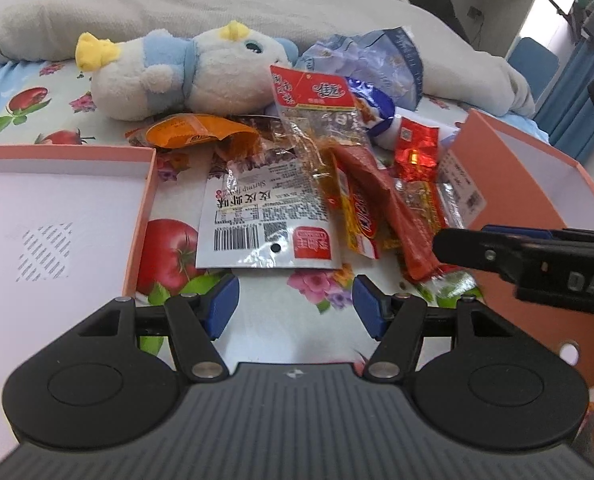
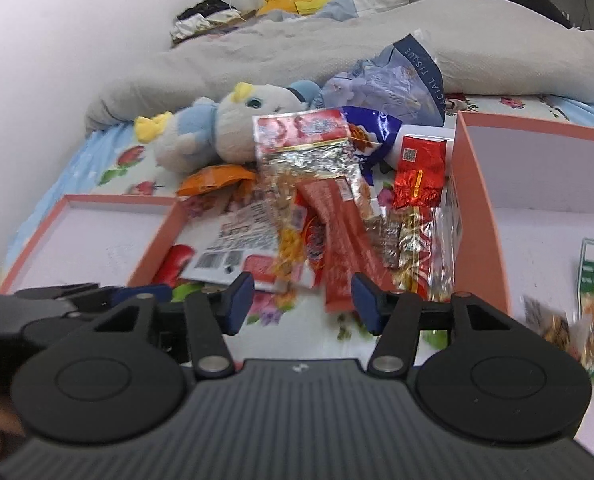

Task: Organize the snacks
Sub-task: 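Grasp the red strip packet with the right gripper while the left gripper grasps the white shrimp packet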

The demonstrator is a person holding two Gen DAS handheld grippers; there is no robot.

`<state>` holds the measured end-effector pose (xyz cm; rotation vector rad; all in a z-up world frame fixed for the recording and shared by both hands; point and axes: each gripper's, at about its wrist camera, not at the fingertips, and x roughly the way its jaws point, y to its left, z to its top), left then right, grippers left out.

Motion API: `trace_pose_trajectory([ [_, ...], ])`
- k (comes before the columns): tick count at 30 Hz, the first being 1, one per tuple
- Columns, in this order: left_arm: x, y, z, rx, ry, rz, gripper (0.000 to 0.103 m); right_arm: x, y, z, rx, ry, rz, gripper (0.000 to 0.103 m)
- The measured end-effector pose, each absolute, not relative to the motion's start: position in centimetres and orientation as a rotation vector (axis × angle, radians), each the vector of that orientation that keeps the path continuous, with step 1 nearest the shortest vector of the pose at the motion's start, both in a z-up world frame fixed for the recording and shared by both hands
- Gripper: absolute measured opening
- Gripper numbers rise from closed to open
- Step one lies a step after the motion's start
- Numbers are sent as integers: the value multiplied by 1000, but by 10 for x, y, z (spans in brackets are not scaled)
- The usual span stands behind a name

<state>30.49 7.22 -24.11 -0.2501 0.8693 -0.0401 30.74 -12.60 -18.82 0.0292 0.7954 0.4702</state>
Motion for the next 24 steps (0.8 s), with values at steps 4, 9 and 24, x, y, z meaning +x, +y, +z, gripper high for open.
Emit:
trace_pose_trajectory([
  [4, 324, 76, -252, -244, 896, -3, 79, 330, -120, -199, 26, 810, 461, 57],
  [9, 343, 79, -263, -228, 908, 24, 89, 355, -114, -212, 12, 824, 454, 57],
  [24, 373, 72, -284, -118, 909, 37, 93, 390, -101, -239, -59, 867, 422, 60],
])
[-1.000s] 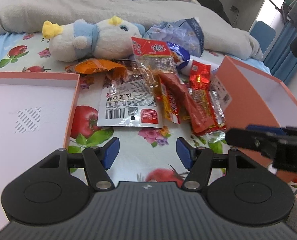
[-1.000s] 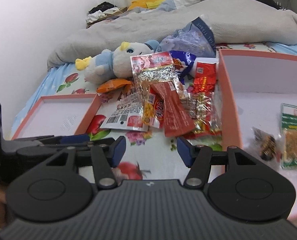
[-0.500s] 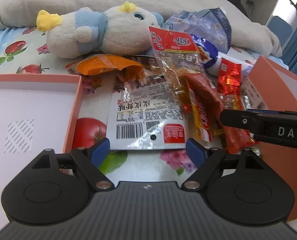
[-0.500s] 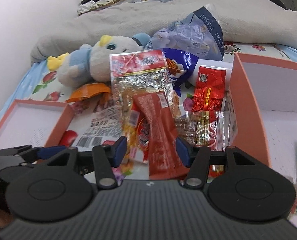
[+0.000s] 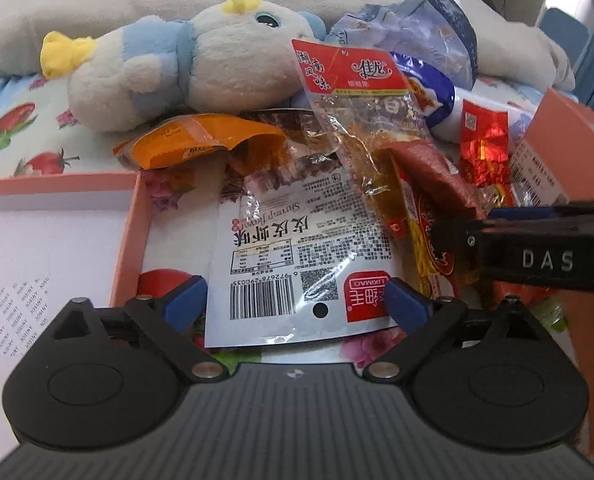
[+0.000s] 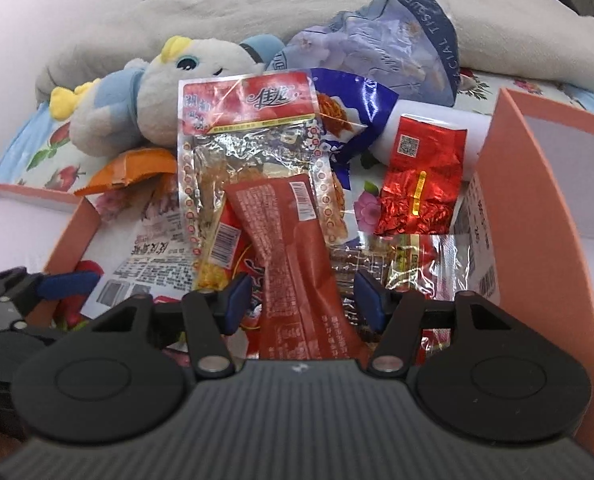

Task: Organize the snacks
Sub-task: 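Grasp the red strip packet with the right gripper while the left gripper grasps the white shrimp packet, then lift the white shrimp packet with the left gripper while the right gripper lifts the red strip packet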

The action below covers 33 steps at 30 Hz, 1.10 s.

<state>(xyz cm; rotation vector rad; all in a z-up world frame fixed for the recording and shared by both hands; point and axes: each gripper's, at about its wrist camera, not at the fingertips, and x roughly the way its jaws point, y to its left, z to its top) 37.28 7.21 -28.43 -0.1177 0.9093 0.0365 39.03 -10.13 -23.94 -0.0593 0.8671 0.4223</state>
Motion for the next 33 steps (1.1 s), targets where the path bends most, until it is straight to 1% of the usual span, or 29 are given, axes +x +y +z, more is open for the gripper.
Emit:
trace_pose_trajectory([
  [1, 372, 71, -285, -105, 907, 43, 91, 390, -100, -239, -66, 866, 421, 59],
  [3, 369, 70, -285, -93, 897, 61, 83, 388, -97, -240, -95, 859, 416, 58],
  [4, 368, 70, -284, -88, 893, 68, 80, 388, -96, -241, -109, 854, 410, 54],
  [5, 368, 71, -284, -86, 888, 75, 73, 386, -94, -241, -124, 848, 402, 41],
  [6, 367, 72, -283, -88, 884, 75, 67, 386, -94, -240, -131, 844, 396, 37],
  [7, 366, 73, -282, -97, 880, 73, 64, 385, -94, -240, -131, 843, 395, 37],
  [8, 365, 74, -282, -98, 878, 69, 59, 384, -94, -239, -127, 842, 398, 32],
  [9, 365, 75, -281, -98, 878, 64, 53, 383, -94, -238, -126, 835, 397, 31],
  [10, 364, 77, -281, -106, 877, 60, 50, 381, -95, -237, -125, 829, 395, 29],
  [11, 363, 79, -280, -119, 874, 59, 42, 380, -96, -236, -123, 825, 393, 27],
  [12, 362, 82, -280, -133, 871, 58, 36, 378, -97, -236, -118, 822, 392, 27],
  [15, 360, 85, -278, -164, 865, 41, 27, 375, -100, -234, -98, 819, 383, 24],
  [16, 358, 85, -278, -162, 866, 35, 27, 373, -101, -233, -96, 816, 383, 23],
  [23, 338, 79, -265, -201, 865, 1, 23, 354, -105, -221, -102, 796, 412, 23],
  [33, 272, 73, -242, -251, 860, 8, 22, 304, -122, -202, -79, 786, 423, 23],
])
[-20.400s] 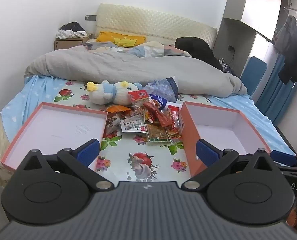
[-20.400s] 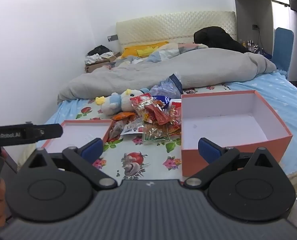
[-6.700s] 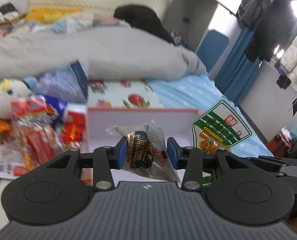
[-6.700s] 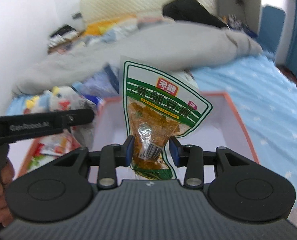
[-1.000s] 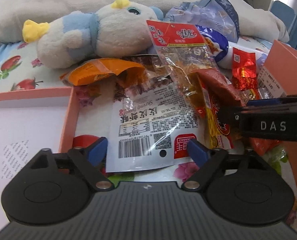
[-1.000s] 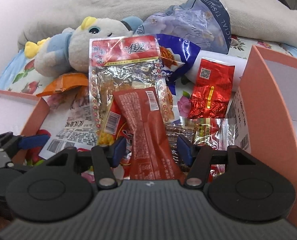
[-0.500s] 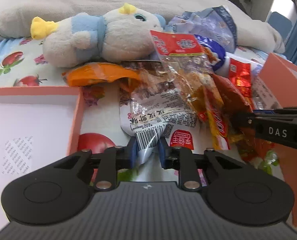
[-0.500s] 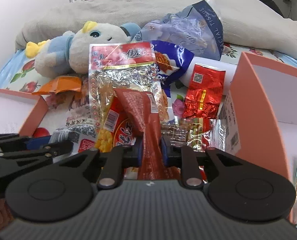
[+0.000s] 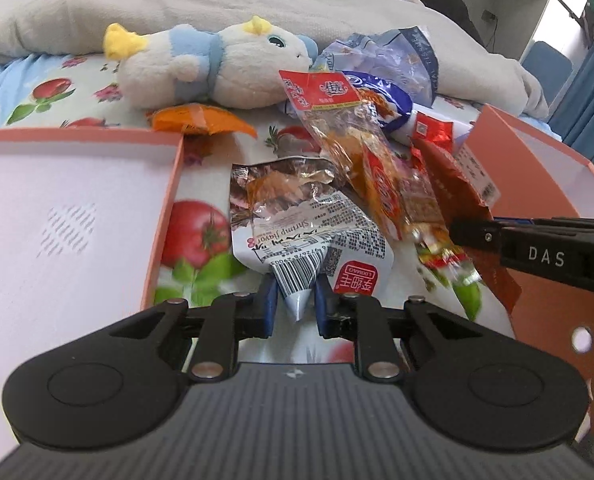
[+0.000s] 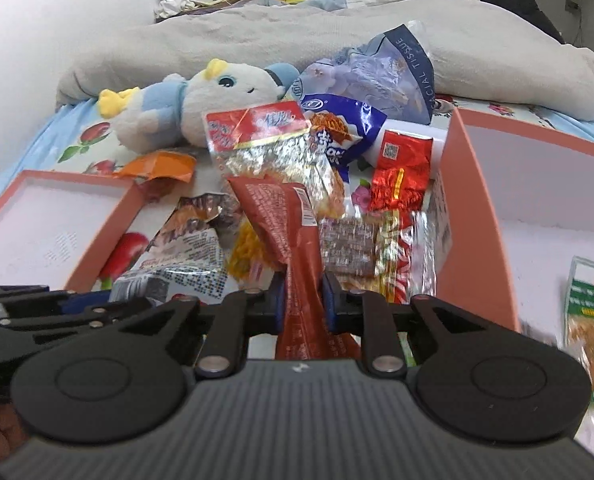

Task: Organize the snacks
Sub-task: 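Lift the white shrimp packet with the left gripper while the right gripper lifts the red strip packet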

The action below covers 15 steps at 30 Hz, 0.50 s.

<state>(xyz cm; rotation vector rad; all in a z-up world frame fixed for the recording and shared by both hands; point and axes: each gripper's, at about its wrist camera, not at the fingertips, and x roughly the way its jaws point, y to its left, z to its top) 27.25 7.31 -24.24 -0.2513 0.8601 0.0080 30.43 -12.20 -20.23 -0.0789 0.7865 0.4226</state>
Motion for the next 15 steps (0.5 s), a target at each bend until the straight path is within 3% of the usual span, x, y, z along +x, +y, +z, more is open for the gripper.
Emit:
trace_pose_trajectory([
  [15, 164, 55, -230, -289, 934, -48, 23, 211, -146, -216, -74, 871, 427, 23],
])
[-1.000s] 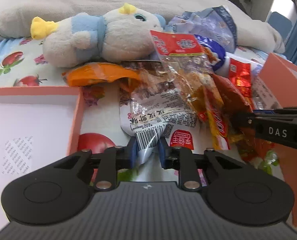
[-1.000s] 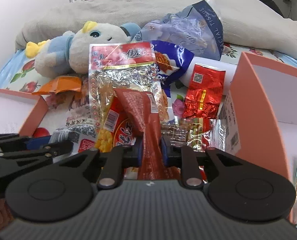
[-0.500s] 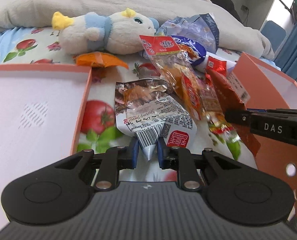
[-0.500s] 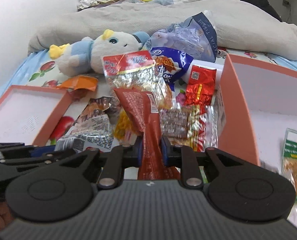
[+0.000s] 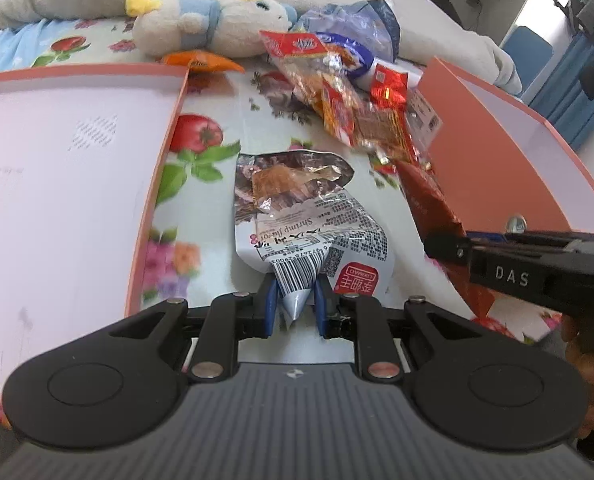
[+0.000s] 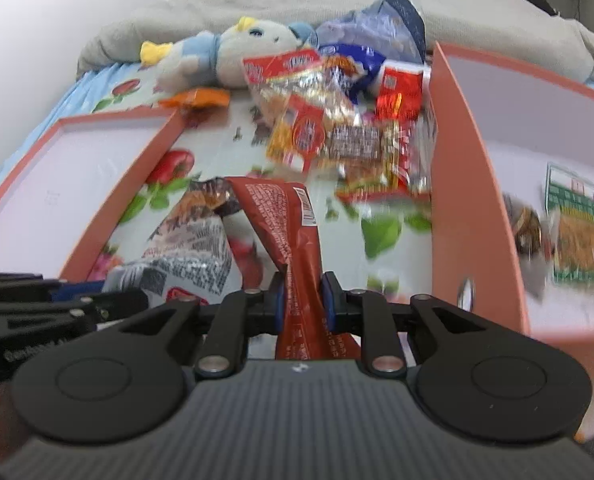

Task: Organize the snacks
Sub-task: 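Lift the white shrimp packet with the left gripper while the right gripper lifts the red strip packet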

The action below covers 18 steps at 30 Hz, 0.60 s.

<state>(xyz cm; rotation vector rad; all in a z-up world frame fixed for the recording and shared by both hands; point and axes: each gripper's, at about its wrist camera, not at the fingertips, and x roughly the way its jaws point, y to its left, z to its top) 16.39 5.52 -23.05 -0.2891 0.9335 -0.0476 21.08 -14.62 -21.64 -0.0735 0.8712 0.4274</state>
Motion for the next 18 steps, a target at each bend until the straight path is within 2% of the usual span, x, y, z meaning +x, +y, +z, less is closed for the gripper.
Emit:
trace_pose_trajectory([
  [7, 136, 53, -223, -313, 976, -58, 24, 191, -157, -222, -69, 919, 407, 23],
  [10, 132, 52, -219, -330, 973, -71, 33, 189, -161, -222, -69, 935, 406, 24],
  [11, 131, 52, -215, -334, 966, -75, 40, 188, -162, -222, -70, 938, 410, 24],
  [14, 131, 47, -205, -315, 949, -74, 68, 188, -163, -219, -71, 937, 436, 24],
  [16, 132, 45, -202, -311, 943, -64, 75, 189, -165, -218, -64, 941, 454, 24],
  [18, 134, 43, -200, -322, 941, -68, 79, 190, -168, -218, -48, 945, 458, 35],
])
